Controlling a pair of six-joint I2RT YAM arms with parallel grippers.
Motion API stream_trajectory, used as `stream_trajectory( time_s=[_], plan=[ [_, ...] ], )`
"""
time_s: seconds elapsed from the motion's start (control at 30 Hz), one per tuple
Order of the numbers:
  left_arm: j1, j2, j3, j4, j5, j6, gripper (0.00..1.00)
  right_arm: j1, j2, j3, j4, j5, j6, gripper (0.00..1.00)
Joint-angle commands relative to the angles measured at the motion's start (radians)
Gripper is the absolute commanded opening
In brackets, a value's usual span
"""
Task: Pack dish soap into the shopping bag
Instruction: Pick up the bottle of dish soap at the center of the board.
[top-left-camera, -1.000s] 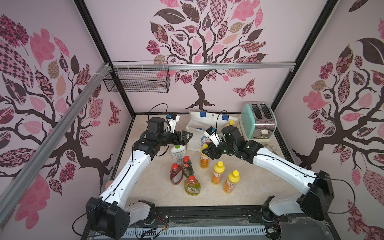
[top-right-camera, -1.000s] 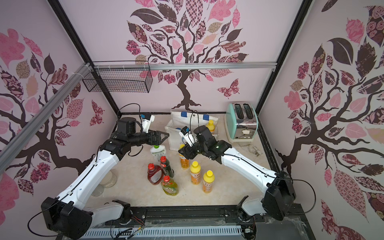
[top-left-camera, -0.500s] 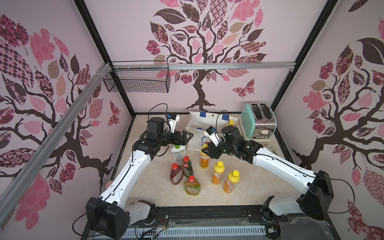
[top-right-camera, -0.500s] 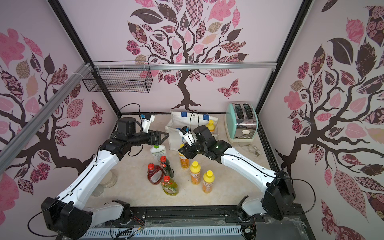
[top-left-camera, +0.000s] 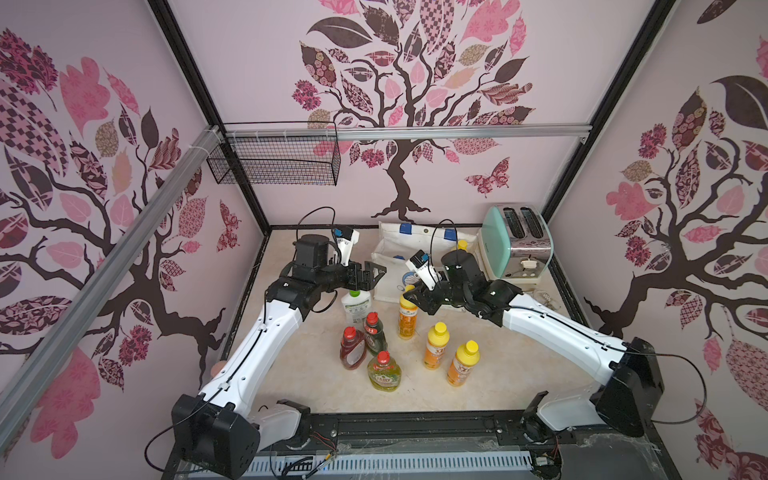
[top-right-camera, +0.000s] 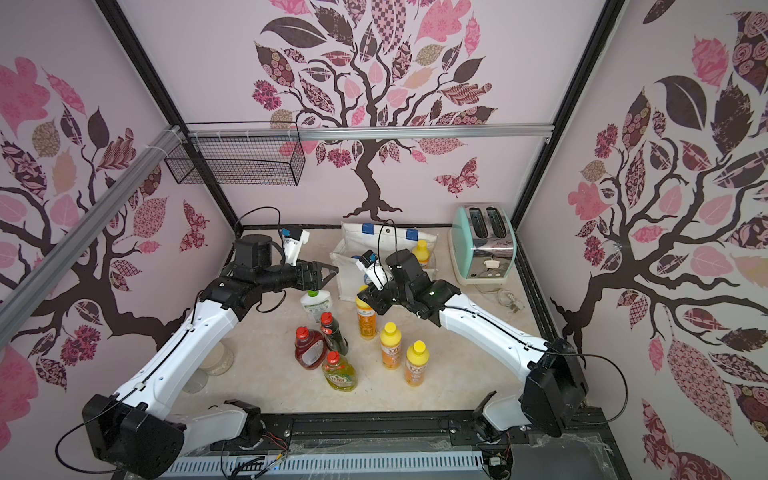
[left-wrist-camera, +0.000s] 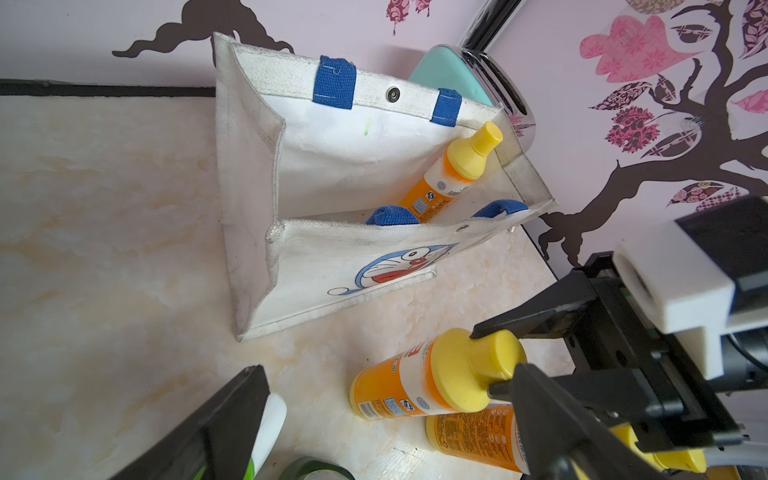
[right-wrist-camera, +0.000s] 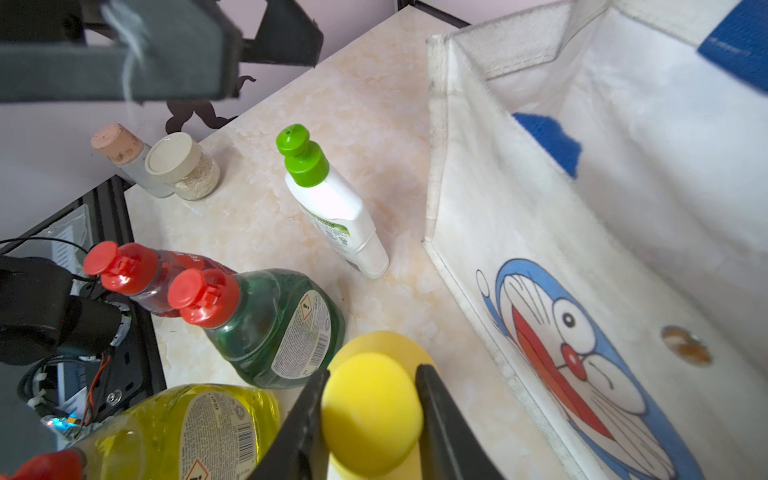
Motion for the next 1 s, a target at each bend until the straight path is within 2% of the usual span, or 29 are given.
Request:
stream_trajectory(
  time_s=[0.0,0.2,0.43,0.97],
  plan=[
    [-0.002,-0.012,-0.004,0.010,0.008,0.007,0.97,0.009,0.019,0.016,-0.055,-0.030,0.019,0.27],
    [-0.002,-0.014,-0.002,0.010,0.009,0.007,0.97,0.009,0.009,0.033,-0.067,-0.004,0.017,0.10],
    [-0.002,-0.015,-0.004,0.010,0.009,0.006,0.97,0.009,-0.001,0.082,-0.099,0.068,-0.006,0.01],
    [-0.003,-0.007,-0.004,0.016,0.021,0.004,0.97,0.009,-0.009,0.248,-0.218,0.182,-0.040,0.00]
  ],
)
